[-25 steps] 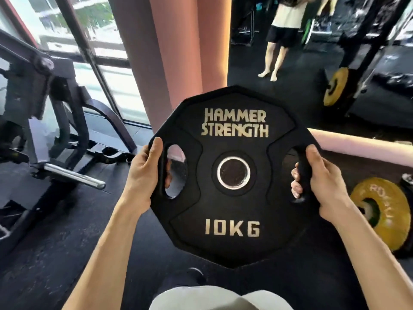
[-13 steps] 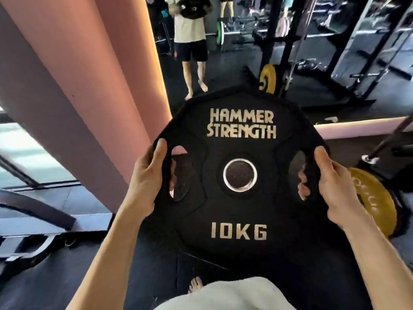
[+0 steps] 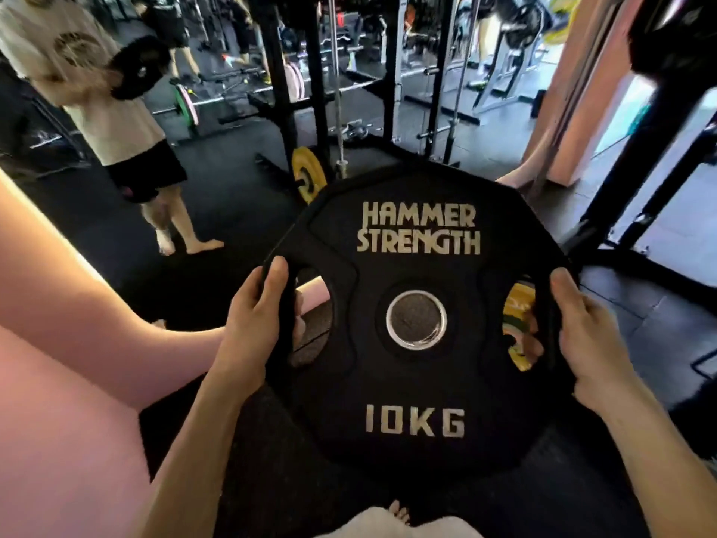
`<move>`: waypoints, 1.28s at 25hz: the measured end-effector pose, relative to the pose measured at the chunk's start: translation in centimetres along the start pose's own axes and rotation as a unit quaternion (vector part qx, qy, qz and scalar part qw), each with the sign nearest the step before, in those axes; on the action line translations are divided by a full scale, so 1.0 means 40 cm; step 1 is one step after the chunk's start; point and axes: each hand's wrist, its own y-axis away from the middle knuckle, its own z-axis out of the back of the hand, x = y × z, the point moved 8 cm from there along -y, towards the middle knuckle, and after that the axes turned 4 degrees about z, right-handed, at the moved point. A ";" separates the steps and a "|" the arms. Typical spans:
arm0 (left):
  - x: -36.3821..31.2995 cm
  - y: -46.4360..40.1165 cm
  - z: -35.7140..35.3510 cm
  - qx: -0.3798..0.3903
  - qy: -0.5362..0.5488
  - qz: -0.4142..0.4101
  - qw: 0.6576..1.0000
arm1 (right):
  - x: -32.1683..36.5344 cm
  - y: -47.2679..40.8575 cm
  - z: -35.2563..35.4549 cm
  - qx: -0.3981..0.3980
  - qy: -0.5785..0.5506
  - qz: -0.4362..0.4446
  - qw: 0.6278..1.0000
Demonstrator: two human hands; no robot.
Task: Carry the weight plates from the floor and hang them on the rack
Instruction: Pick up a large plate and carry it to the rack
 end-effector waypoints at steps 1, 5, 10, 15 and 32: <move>-0.007 -0.051 -0.036 0.027 -0.004 0.000 1.000 | 0.011 -0.014 0.014 -0.022 -0.002 0.003 1.000; -0.053 -0.230 -0.199 0.146 -0.028 -0.017 0.989 | 0.065 -0.037 0.053 -0.123 -0.020 0.013 0.992; -0.129 -0.419 -0.422 0.270 -0.013 -0.051 0.961 | 0.119 -0.090 0.106 -0.258 -0.032 0.033 0.965; -0.168 -0.593 -0.624 0.345 0.005 -0.065 0.936 | 0.166 -0.208 0.134 -0.333 -0.040 0.089 0.938; 0.303 -0.806 -1.041 0.394 0.098 -0.156 0.900 | -0.282 -0.527 0.331 -0.378 0.003 0.223 0.899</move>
